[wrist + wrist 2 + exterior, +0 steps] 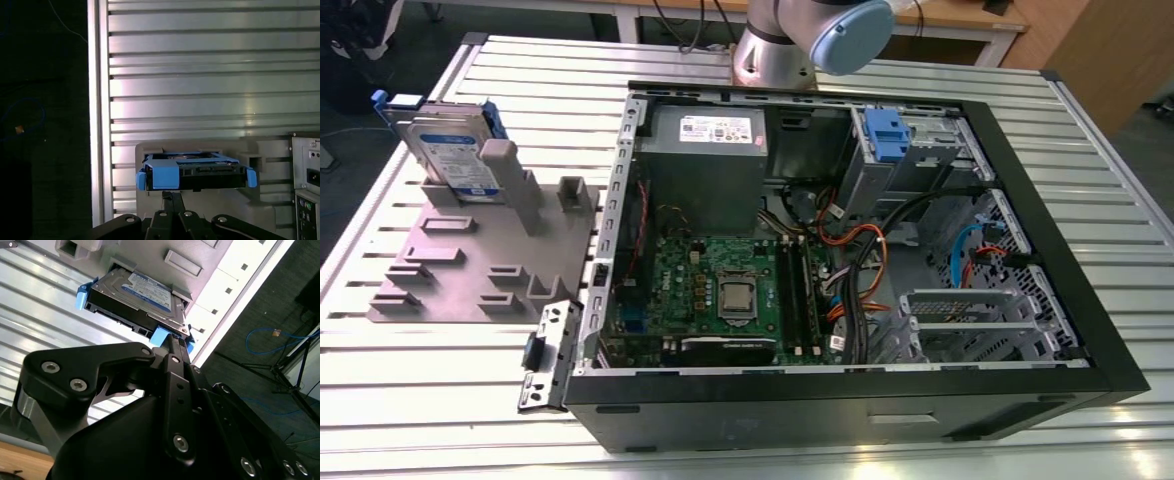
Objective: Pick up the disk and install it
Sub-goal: 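Pick up the disk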
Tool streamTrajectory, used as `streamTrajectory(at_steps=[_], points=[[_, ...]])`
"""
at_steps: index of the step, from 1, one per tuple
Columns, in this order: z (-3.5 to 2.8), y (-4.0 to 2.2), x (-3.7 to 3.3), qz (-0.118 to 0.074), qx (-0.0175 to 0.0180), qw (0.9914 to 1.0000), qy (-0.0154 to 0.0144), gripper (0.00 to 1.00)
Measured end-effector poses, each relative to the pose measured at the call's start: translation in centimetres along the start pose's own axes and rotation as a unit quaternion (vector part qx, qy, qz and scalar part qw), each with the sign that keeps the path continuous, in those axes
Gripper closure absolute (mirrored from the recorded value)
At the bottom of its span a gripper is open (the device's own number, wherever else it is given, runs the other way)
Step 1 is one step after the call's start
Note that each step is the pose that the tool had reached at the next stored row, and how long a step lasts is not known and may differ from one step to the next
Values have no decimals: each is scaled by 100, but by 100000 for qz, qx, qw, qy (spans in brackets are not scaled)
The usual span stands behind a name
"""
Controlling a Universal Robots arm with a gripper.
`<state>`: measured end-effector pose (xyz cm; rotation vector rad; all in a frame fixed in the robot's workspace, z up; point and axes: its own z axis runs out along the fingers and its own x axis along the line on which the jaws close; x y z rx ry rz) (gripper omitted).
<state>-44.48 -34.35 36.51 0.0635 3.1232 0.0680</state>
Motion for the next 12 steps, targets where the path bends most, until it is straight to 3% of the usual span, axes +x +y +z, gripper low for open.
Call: streamTrajectory(at_steps=[5, 12], points=[[1, 0, -1, -4275, -69, 99908, 184, 89], [0, -1, -1, -8645, -130, 99625, 377, 89]])
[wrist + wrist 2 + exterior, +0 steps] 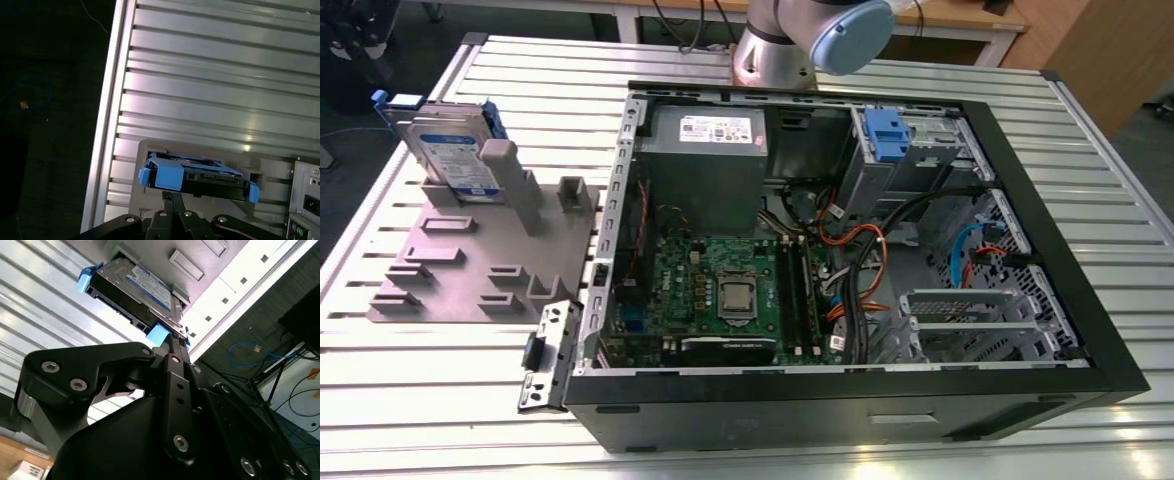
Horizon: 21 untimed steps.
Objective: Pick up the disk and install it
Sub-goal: 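Pick up the disk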
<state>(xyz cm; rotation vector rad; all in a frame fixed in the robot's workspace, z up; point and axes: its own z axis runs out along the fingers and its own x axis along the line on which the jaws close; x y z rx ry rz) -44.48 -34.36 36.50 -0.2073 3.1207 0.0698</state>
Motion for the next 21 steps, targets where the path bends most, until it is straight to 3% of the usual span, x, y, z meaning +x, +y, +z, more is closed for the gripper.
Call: streamTrajectory(at_steps=[9, 21], points=[[0, 0, 0, -3649, -58, 99933, 161, 89], [0, 0, 0, -3837, -61, 99926, 171, 89]])
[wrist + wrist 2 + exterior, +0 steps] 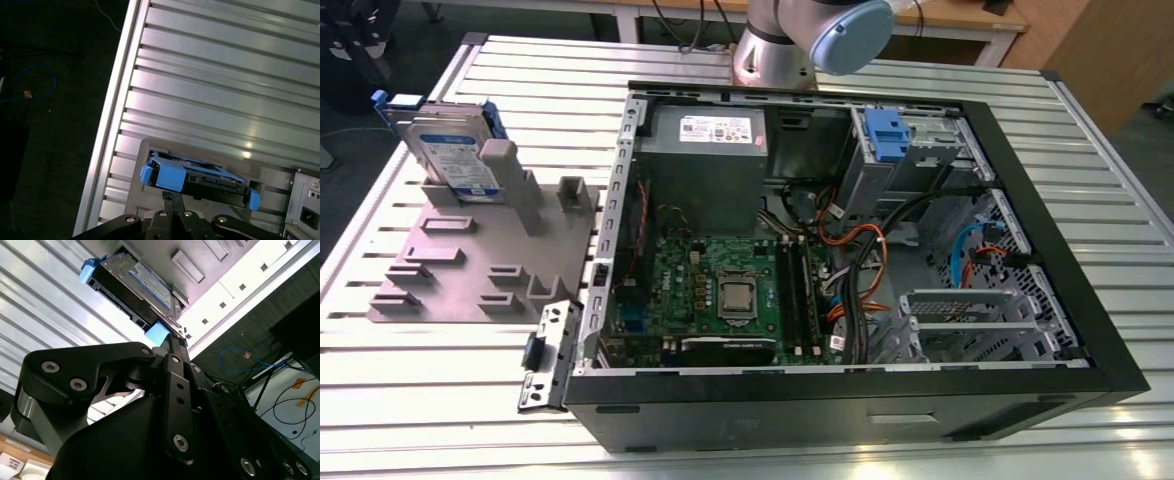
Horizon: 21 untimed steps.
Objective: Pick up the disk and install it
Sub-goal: 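Pick up the disk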
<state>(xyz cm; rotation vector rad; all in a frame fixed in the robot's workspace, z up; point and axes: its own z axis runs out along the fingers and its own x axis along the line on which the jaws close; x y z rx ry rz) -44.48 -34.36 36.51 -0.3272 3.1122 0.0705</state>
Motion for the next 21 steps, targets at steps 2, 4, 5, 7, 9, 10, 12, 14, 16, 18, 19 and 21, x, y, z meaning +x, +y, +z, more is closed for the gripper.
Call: streamTrajectory(at_steps=[2, 4, 5, 7, 9, 10, 12, 14, 16, 18, 19, 21], points=[[0, 0, 0, -113, -3, 100000, 4, 89], [0, 0, 0, -342, -6, 99999, 12, 89], [0, 0, 0, -492, -8, 99999, 19, 89], [0, 0, 0, -811, -14, 99997, 34, 89], [0, 0, 0, -1177, -21, 99993, 48, 89], [0, 0, 0, -1364, -22, 99991, 58, 89], [0, 0, 0, -1707, -29, 99985, 72, 89], [0, 0, 0, -2040, -34, 99979, 86, 89], [0, 0, 0, -2323, -38, 99973, 99, 89], [0, 0, 0, -2425, -40, 99971, 105, 89], [0, 0, 0, -2427, -41, 99970, 102, 89], [0, 0, 0, -2447, -39, 99970, 105, 89]])
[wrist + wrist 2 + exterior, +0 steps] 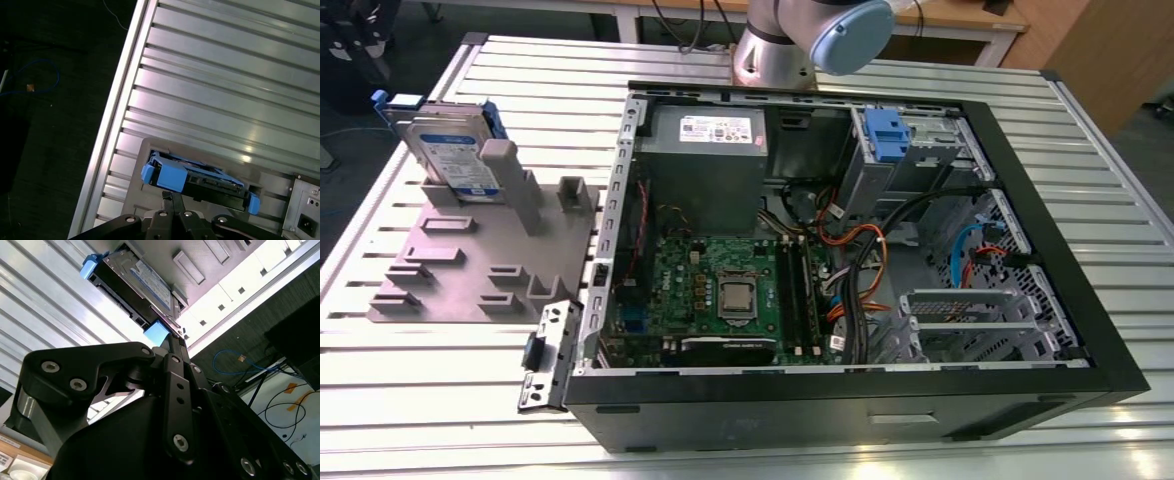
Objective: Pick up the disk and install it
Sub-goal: 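Pick up the disk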
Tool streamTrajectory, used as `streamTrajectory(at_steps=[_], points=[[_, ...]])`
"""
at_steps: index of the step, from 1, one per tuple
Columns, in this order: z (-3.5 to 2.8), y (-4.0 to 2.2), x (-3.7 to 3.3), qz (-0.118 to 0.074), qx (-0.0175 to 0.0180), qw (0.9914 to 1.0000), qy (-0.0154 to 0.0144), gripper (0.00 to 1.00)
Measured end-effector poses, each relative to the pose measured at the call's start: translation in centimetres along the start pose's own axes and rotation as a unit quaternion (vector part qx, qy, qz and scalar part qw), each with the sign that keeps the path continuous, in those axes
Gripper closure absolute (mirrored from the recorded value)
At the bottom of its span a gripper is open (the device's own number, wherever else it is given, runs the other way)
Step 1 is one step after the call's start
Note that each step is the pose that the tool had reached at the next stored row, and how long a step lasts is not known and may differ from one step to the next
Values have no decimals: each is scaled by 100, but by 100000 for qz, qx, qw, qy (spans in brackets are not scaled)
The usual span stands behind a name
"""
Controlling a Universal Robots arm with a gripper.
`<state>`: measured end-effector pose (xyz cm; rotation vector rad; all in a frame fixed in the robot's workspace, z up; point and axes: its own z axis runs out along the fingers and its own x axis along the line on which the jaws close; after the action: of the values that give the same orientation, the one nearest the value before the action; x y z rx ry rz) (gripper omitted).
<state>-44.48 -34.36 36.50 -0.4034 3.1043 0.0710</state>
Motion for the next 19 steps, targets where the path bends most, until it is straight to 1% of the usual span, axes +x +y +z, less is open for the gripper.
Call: streamTrajectory(at_steps=[19], points=[[0, 0, 0, -853, -14, 99996, 34, 89]])
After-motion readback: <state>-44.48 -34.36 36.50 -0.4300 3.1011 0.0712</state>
